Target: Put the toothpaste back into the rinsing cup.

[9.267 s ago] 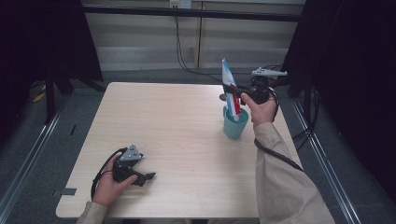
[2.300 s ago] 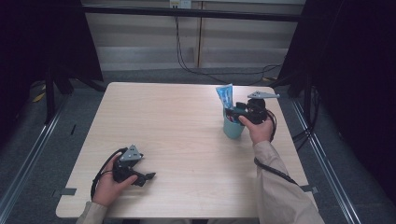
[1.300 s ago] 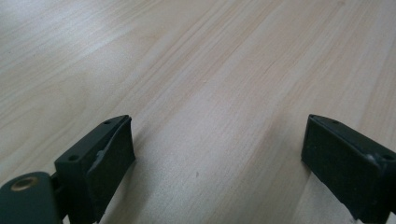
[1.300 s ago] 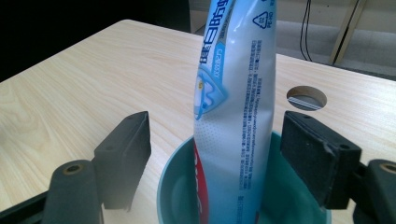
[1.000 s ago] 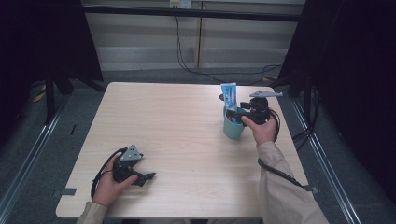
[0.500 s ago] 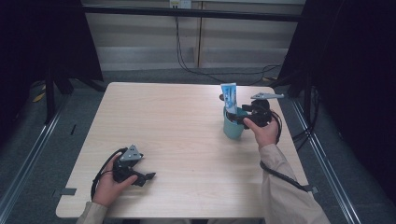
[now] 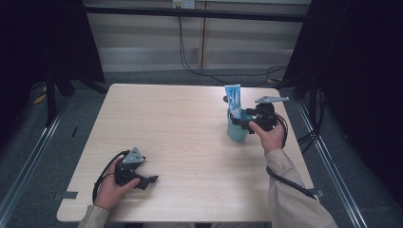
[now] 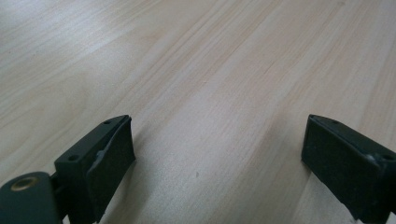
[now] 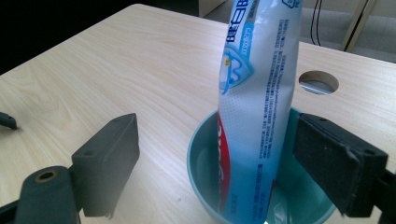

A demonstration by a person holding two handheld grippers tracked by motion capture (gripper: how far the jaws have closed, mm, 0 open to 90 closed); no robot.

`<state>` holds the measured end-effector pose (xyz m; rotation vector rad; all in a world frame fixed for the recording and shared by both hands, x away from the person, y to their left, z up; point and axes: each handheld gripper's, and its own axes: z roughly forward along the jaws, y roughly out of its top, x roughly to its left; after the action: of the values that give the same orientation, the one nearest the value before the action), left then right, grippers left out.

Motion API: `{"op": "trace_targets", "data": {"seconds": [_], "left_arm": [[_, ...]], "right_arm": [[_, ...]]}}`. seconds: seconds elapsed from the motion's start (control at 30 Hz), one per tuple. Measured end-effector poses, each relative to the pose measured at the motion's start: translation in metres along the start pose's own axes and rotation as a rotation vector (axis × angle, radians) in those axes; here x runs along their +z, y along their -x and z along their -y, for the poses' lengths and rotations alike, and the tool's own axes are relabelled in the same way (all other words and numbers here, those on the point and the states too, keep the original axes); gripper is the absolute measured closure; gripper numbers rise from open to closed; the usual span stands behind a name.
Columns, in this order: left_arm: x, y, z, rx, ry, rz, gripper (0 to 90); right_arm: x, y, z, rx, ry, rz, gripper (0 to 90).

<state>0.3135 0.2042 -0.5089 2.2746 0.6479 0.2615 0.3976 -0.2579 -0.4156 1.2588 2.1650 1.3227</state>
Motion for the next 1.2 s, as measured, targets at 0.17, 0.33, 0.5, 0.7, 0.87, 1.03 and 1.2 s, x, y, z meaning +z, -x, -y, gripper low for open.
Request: {"op": "trace_targets", "data": {"seconds": [0.17, 0.33, 0.5, 0.7, 0.87, 1.03, 1.2], "left_arm": [[0.0, 0.0, 0.0, 0.0, 0.001, 0.0, 8.8], [0.0, 0.0, 0.0, -0.002, 0.002, 0.005, 8.8], [0.0, 0.0, 0.0, 0.0, 0.0, 0.001, 8.8], [0.0, 0.0, 0.0, -0.004, 0.001, 0.008, 8.8], [0.0, 0.0, 0.0, -0.001, 0.003, 0.002, 8.8], [0.0, 0.0, 0.0, -0.004, 0.003, 0.009, 8.8], [0.0, 0.0, 0.0, -0.004, 0.001, 0.008, 8.8]], "right_arm": [[-0.005, -0.003, 0.0, -0.018, -0.008, -0.012, 14.1], [-0.011, -0.006, 0.003, -0.022, -0.011, -0.031, 14.1], [-0.014, -0.011, 0.005, -0.034, -0.018, -0.042, 14.1], [-0.017, -0.016, 0.012, -0.063, -0.053, -0.061, 14.0], [-0.021, -0.018, 0.016, -0.072, -0.063, -0.073, 14.1], [-0.026, -0.021, 0.02, -0.088, -0.07, -0.071, 14.2], [-0.032, -0.021, 0.024, -0.097, -0.073, -0.079, 14.2]]}}
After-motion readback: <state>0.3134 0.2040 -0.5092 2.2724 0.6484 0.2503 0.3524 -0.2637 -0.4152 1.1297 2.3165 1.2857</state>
